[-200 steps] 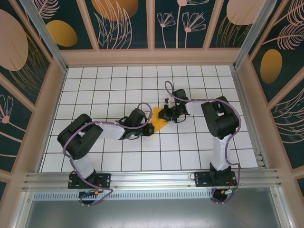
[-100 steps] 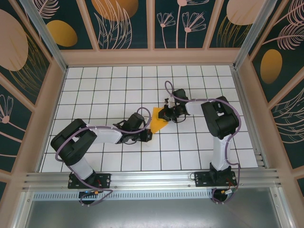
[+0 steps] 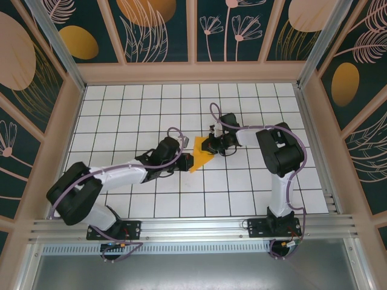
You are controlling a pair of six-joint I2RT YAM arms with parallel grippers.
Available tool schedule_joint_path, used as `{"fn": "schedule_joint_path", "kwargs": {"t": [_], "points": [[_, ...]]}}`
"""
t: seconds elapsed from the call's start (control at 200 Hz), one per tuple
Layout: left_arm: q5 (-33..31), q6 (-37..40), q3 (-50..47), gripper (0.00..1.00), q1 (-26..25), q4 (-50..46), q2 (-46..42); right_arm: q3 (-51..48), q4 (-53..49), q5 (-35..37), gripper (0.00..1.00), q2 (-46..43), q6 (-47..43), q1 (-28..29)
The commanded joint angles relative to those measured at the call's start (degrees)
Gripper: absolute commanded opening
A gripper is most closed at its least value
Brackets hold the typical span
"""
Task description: Fold a paper plane with a square sheet of paper (pick it up from the middle)
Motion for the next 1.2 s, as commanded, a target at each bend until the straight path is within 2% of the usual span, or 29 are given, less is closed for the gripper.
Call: {"fn": "schedule_joint_path", "kwargs": {"t": [0.0, 0.185, 0.41, 0.821, 1.036, 1.196], "points": [[-0.3, -3.7, 2.5, 0.00, 0.2, 4.1, 5.9, -1.6, -4.3, 10.6, 0.00, 5.5, 0.0, 0.2], [-1.1, -4.5, 4.6, 0.00, 0.3, 3.7, 12.1, -1.4, -4.5, 10.4, 0.00, 5.1, -0.3, 0.2], [-1.1, -4.6, 4.6, 0.00, 0.4, -0.1, 15.5, -1.2, -2.6, 7.8, 0.00, 2.9, -0.8, 0.2], [-0.3, -5.1, 2.6, 0.00, 0.4, -1.8, 16.3, -5.8, 2.7, 2.0, 0.00, -7.3, -5.0, 2.8], [0.3, -5.1, 2.8, 0.00, 0.4, -2.0, 16.6, -4.7, 2.2, 2.4, 0.00, -5.7, -4.9, 5.4], [0.5, -5.6, 2.5, 0.00, 0.4, -2.7, 16.6, -2.1, -1.4, 6.8, 0.00, -2.2, -5.0, 5.0]]}}
